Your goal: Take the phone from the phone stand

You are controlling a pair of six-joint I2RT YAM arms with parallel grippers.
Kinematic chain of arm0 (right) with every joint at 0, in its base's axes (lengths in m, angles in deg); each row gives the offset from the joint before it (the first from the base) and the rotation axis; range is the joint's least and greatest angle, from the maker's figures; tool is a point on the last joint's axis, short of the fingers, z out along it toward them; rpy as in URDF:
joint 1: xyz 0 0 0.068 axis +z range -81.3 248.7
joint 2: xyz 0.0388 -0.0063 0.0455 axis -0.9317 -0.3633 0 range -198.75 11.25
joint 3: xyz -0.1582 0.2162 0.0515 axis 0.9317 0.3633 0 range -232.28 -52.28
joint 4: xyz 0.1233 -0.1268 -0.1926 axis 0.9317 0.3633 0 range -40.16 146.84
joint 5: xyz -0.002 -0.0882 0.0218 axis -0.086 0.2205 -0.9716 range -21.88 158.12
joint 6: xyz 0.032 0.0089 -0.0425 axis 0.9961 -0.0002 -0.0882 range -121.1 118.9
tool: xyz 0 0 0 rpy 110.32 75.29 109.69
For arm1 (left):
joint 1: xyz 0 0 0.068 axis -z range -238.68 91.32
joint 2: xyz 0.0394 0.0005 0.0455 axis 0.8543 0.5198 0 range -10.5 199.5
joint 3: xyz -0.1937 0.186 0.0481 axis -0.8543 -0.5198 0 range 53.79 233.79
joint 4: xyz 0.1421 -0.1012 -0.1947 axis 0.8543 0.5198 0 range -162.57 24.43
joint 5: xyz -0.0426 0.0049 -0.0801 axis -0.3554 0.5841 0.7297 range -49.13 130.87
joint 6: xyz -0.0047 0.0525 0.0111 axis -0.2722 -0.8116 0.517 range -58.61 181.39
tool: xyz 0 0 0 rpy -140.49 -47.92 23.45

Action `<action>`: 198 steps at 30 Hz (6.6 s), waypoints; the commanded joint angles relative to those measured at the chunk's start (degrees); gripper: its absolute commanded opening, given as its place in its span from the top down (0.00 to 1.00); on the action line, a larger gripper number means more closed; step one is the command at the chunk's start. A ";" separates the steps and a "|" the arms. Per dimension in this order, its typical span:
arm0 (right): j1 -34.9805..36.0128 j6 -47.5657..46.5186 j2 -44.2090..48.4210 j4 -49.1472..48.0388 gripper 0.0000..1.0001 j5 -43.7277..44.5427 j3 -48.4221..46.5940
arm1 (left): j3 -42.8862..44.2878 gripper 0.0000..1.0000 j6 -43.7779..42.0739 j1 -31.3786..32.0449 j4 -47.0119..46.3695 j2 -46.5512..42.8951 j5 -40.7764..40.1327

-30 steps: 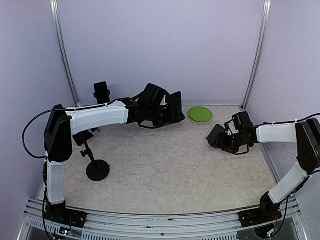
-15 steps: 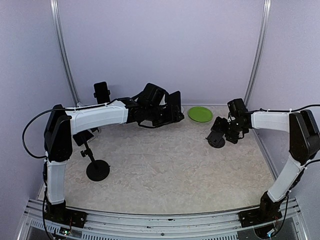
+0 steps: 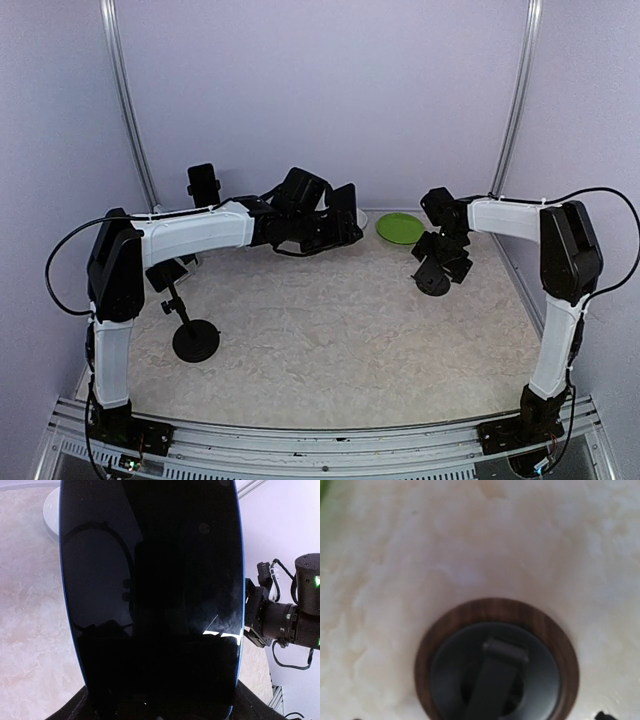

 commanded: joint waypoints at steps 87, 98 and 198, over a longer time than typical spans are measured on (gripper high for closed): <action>-15.42 -49.87 8.72 -1.85 0.07 -31.23 -12.06 | -0.79 0.66 -1.42 3.81 -7.47 -1.62 -3.95; 0.79 -27.48 17.11 -22.61 0.15 -40.79 0.14 | -1.96 0.66 -0.63 5.26 -9.41 -2.11 -6.90; -20.08 -49.90 33.51 -0.18 1.00 -44.95 34.45 | -17.67 0.01 -24.47 0.47 -6.61 -39.21 0.85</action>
